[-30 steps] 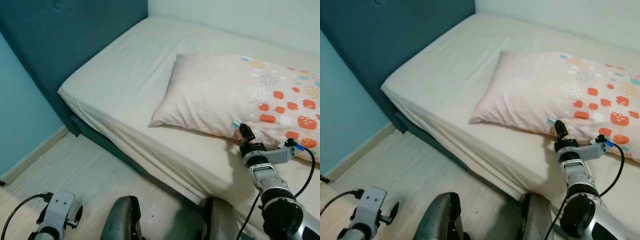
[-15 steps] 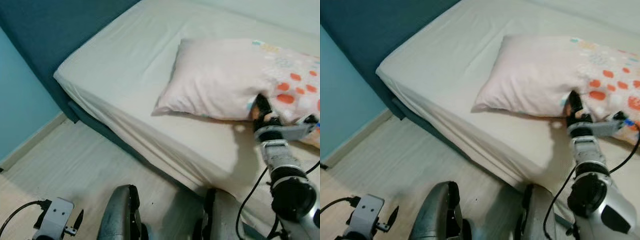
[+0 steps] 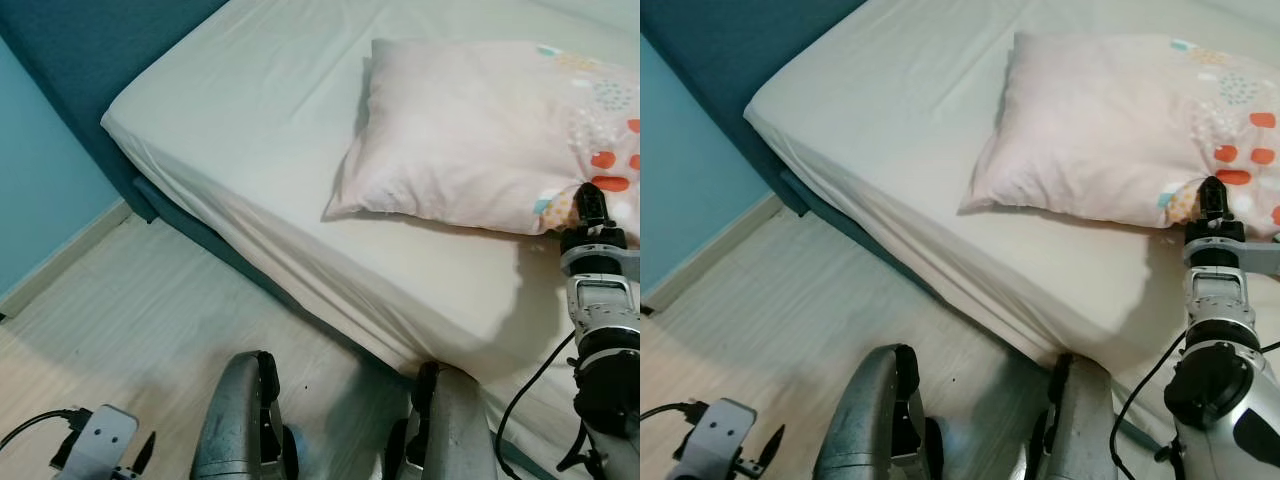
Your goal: Clean up the room
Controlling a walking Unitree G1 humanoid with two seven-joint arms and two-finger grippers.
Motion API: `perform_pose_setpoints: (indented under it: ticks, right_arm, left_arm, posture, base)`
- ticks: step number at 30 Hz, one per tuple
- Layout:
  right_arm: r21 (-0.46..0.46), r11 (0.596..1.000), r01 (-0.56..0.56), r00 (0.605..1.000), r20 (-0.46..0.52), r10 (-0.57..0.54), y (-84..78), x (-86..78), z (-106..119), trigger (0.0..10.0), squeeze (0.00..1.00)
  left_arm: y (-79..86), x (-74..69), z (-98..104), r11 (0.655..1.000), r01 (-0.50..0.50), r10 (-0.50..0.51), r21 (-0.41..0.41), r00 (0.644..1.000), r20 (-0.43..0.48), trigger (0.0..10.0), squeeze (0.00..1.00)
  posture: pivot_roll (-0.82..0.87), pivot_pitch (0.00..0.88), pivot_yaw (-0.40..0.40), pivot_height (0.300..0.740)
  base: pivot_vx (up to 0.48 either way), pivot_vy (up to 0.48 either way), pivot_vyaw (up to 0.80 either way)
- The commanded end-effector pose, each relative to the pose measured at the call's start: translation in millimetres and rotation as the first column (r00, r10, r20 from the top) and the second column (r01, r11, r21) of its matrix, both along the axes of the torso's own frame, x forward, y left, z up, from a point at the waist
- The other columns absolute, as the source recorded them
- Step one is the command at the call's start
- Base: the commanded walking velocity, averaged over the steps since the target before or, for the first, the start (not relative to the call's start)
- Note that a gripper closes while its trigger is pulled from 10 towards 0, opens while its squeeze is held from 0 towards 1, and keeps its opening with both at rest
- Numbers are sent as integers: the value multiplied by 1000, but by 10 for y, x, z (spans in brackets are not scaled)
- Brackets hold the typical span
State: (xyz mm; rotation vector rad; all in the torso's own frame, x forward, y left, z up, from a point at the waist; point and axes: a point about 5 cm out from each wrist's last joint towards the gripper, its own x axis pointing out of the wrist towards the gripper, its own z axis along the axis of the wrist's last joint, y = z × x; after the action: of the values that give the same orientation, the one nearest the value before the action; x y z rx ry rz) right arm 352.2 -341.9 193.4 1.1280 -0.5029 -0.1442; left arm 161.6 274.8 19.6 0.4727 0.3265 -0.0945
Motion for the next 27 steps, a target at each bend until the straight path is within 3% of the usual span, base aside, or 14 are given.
perform_pose_setpoints:
  ticks: [1, 8, 13, 16, 17, 18, 19, 20, 23, 24, 26, 27]
  right_arm:
    - [-16, 1000, 26, 999, 25, -26, -92, -29, 100, 0, 0]
    - [-60, 998, 7, 1000, 1, -7, -60, 13, 162, 0, 0]
    - [-189, 982, -29, 997, -73, 15, 44, 111, 270, 0, 0]
    - [-362, 927, -97, 988, -150, 45, 180, 197, 341, 0, 0]
    - [-362, 927, -97, 988, -150, 45, 180, 197, 341, 0, 0]
    - [-395, 911, -118, 987, -150, 63, 225, 218, 361, 0, 0]
    - [-428, 891, -152, 984, -148, 97, 291, 243, 373, 0, 0]
    - [-442, 878, -185, 983, -79, 167, 383, 261, 414, 0, 0]
    - [-443, 876, -190, 981, -60, 183, 403, 264, 423, 0, 0]
    - [-453, 868, -204, 977, -44, 207, 429, 262, 423, 0, 0]
    - [-453, 868, -204, 977, -44, 207, 429, 262, 423, 0, 0]
    - [-473, 853, -220, 971, -24, 238, 465, 256, 429, 0, 0]
  left_arm:
    - [68, -110, -63, 1000, -20, 21, 12, 998, -61, 10000, 0]
    - [59, -81, -79, 999, -31, 32, 13, 997, -69, 10000, 0]
    - [44, 73, -171, 998, -67, 68, 7, 995, -76, 10000, 0]
    - [52, 395, -88, 991, -135, 135, -20, 991, -12, 10000, 0]
    - [52, 395, -88, 991, -135, 135, -20, 991, -12, 10000, 0]
    - [64, 486, -54, 987, -159, 159, -29, 987, 5, 10000, 0]
    - [91, 629, 3, 977, -206, 208, -49, 978, 28, 10000, 0]
    - [112, 882, 127, 961, -262, 268, -87, 961, 65, 10000, 0]
    - [112, 942, 158, 957, -273, 280, -97, 957, 72, 10000, 0]
    - [106, 1037, 221, 955, -278, 288, -107, 953, 90, 10000, 0]
    - [106, 1037, 221, 955, -278, 288, -107, 953, 90, 10000, 0]
    - [88, 1164, 312, 953, -280, 294, -120, 949, 118, 10000, 0]
  posture:
    - [334, 399, -6, 481]
    - [311, 376, -11, 481]
    - [280, 305, -21, 481]
    - [250, 229, -27, 481]
    - [250, 229, -27, 481]
    - [250, 229, -27, 481]
    - [229, 191, -27, 481]
    - [209, 156, -26, 481]
    - [209, 156, -26, 481]
    - [190, 125, -25, 486]
    - [190, 125, -25, 486]
    - [172, 92, -16, 491]
  base:
    - [0, 0, 0]
    - [0, 0, 0]
    - [0, 0, 0]
    - [0, 0, 0]
    - [0, 0, 0]
    - [0, 0, 0]
    - [0, 0, 0]
    - [0, 0, 0]
    - [0, 0, 0]
    - [0, 0, 0]
    - [0, 0, 0]
    - [0, 0, 0]
